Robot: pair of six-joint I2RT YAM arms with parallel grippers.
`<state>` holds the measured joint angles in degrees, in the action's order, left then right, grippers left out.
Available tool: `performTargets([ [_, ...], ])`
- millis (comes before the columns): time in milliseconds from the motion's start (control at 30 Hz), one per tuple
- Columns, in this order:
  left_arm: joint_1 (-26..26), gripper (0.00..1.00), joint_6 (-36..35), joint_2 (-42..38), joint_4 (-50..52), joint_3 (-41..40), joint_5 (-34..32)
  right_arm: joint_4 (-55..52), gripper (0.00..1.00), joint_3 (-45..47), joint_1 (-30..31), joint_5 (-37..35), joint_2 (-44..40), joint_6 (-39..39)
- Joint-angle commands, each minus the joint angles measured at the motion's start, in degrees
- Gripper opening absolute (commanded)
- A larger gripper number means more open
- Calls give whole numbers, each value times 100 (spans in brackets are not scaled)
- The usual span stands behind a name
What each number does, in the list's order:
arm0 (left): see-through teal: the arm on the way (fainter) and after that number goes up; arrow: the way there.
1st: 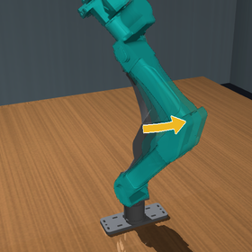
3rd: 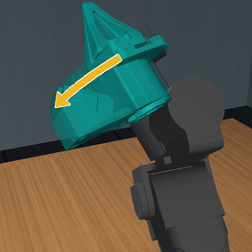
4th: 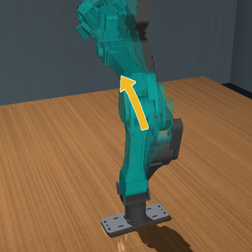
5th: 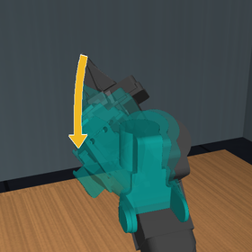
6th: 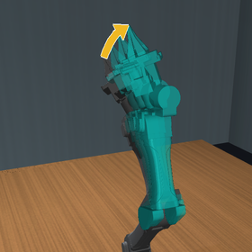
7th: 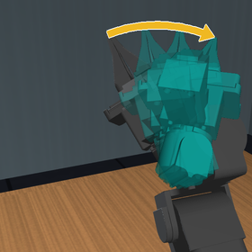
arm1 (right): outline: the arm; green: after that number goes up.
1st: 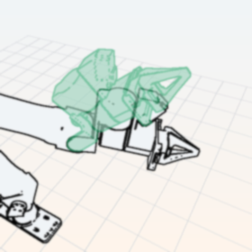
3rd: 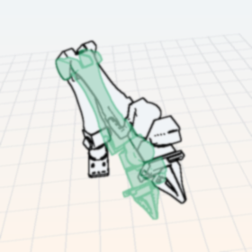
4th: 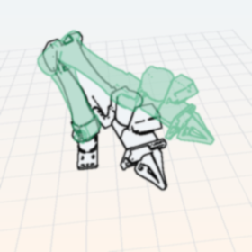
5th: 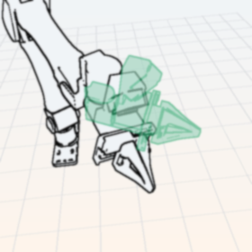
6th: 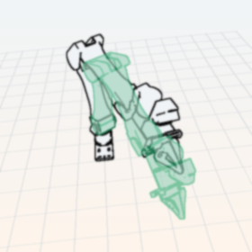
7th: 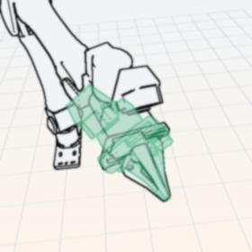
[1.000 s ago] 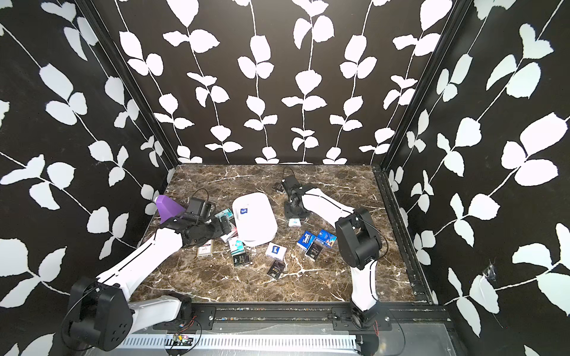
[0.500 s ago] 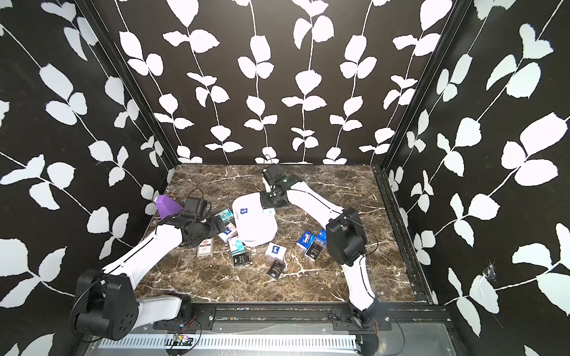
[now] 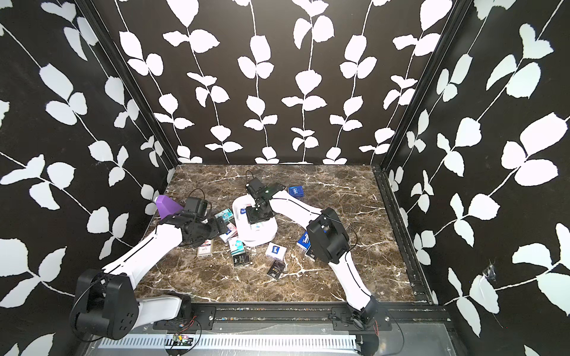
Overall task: Put the pocket tissues into the storage box
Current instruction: Place the pocket tissues in the storage box.
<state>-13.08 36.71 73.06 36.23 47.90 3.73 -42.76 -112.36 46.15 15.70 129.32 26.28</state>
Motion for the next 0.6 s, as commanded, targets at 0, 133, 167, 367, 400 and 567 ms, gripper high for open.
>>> performTargets([
  [0,18,99,-87,-134,233,165,-30,-30,41,-240,52,56,143,-23],
  [133,16,99,-52,-162,284,226,10,-161,42,-510,81,96,423,-9],
  [167,16,99,-52,-182,306,232,0,-183,42,-576,85,87,485,3],
  [367,16,99,-33,-320,393,193,-34,-332,43,-1088,109,92,890,74],
  [400,18,99,-32,-340,424,185,-47,-368,43,-1167,113,88,963,99],
  [567,20,99,-28,-439,466,170,-61,-409,44,-1442,122,17,1215,316],
])
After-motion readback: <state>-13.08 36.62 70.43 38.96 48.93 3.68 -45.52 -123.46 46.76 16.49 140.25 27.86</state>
